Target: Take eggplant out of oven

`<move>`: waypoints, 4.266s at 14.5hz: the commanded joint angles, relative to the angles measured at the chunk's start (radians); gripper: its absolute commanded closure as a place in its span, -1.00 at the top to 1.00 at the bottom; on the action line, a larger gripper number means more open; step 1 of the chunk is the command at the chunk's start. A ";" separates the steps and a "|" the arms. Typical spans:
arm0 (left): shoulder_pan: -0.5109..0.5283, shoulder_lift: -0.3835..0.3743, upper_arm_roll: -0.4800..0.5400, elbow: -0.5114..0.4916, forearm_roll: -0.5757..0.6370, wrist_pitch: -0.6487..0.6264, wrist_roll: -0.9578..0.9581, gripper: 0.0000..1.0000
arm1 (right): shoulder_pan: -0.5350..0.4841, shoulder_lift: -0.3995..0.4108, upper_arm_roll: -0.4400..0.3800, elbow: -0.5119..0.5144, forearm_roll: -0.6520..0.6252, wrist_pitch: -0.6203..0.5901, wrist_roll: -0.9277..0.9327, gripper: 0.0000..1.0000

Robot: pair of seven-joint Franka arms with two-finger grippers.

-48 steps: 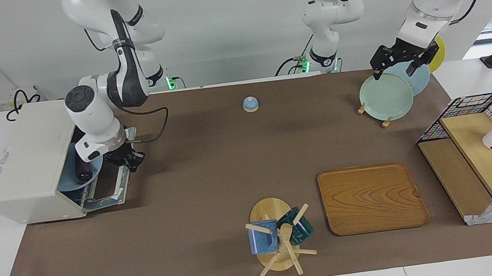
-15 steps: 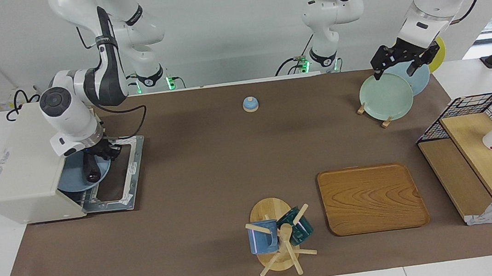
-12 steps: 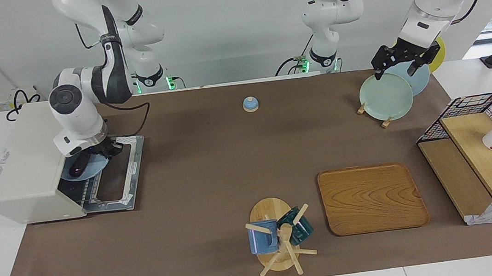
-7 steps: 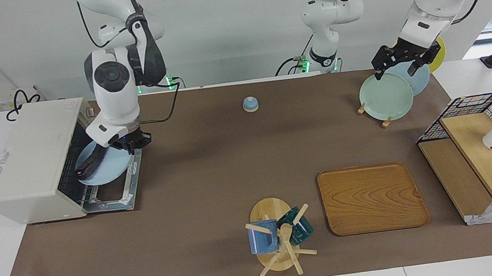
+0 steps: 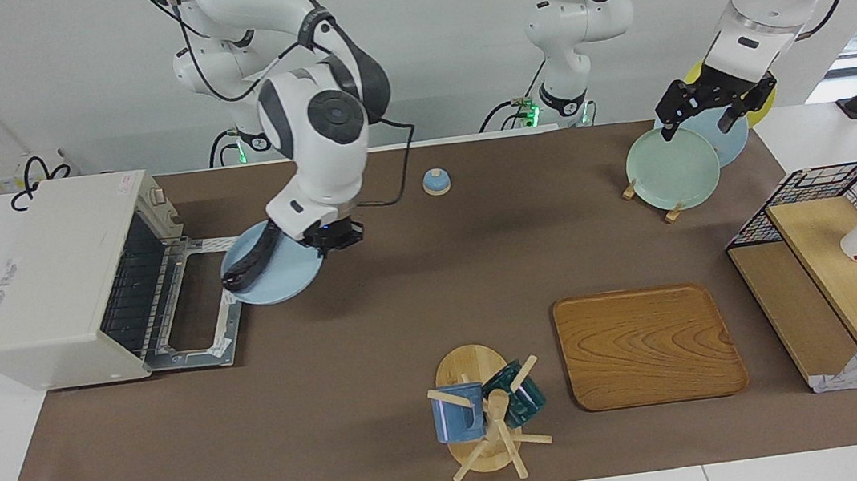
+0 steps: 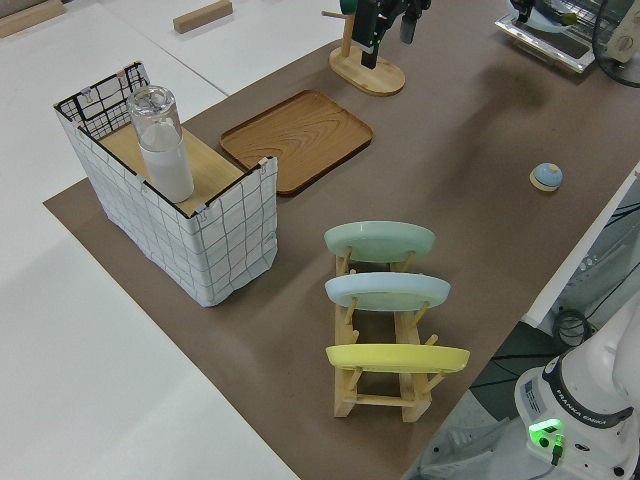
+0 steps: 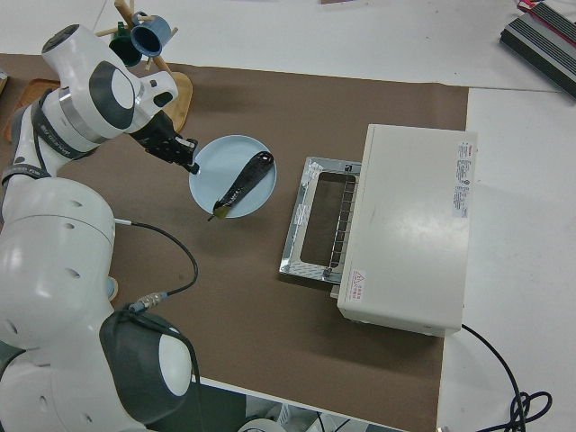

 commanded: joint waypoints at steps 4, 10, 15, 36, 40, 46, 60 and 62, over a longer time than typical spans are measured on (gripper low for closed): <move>0.027 -0.017 -0.010 -0.025 0.023 0.044 0.010 1.00 | 0.148 0.238 0.009 0.227 0.055 0.099 0.221 -1.00; 0.031 -0.018 -0.010 -0.028 0.023 0.053 0.013 1.00 | 0.211 0.289 0.014 0.168 0.107 0.312 0.387 -1.00; 0.029 -0.017 -0.012 -0.028 0.021 0.063 0.014 1.00 | 0.199 0.296 0.014 0.163 0.177 0.427 0.408 -0.60; -0.396 0.195 -0.016 -0.137 -0.097 0.485 -0.292 1.00 | -0.241 0.005 0.003 -0.321 -0.067 0.214 0.022 -0.99; -0.503 0.278 -0.016 -0.170 -0.097 0.629 -0.343 1.00 | -0.304 -0.010 0.003 -0.376 -0.068 0.239 -0.027 -0.94; -0.623 0.427 -0.015 -0.183 -0.097 0.787 -0.343 1.00 | -0.369 -0.012 0.003 -0.395 -0.096 0.256 -0.129 -0.83; -0.635 0.457 -0.015 -0.246 -0.089 0.870 -0.303 -1.00 | -0.538 -0.249 0.006 -0.383 -0.137 0.184 -0.478 -0.61; -0.631 0.457 -0.013 -0.243 -0.091 0.864 -0.312 -1.00 | -0.556 -0.260 0.006 -0.383 -0.136 0.156 -0.514 -0.53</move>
